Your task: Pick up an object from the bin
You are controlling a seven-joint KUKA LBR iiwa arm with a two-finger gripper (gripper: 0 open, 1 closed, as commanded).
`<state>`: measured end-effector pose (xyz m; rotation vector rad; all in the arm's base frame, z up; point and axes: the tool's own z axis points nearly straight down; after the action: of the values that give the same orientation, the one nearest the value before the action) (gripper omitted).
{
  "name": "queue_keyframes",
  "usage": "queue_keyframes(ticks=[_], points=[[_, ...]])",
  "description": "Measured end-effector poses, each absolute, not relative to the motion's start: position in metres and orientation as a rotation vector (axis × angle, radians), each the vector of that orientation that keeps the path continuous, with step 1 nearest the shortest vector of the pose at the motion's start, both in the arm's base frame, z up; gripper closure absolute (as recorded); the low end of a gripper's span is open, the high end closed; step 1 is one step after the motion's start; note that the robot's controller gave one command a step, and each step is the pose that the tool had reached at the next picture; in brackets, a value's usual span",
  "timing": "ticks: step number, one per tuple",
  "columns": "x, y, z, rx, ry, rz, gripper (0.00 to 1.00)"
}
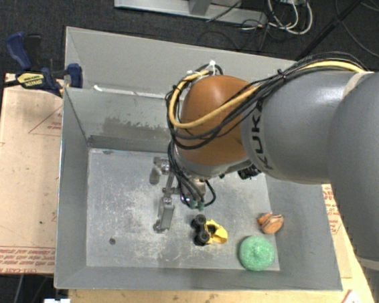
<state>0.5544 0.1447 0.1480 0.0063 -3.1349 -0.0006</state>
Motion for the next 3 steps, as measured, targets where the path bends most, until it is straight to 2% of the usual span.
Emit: queue_keyframes(ticks=[1, 2, 3], points=[[0.556, 0.144, 0.152, 0.002, -3.141, -0.002, 0.0], [0.57, 0.095, 0.163, 0.083, -3.142, -0.004, 0.0], [0.571, 0.062, 0.163, 0.15, -3.139, 0.003, 0.0]])
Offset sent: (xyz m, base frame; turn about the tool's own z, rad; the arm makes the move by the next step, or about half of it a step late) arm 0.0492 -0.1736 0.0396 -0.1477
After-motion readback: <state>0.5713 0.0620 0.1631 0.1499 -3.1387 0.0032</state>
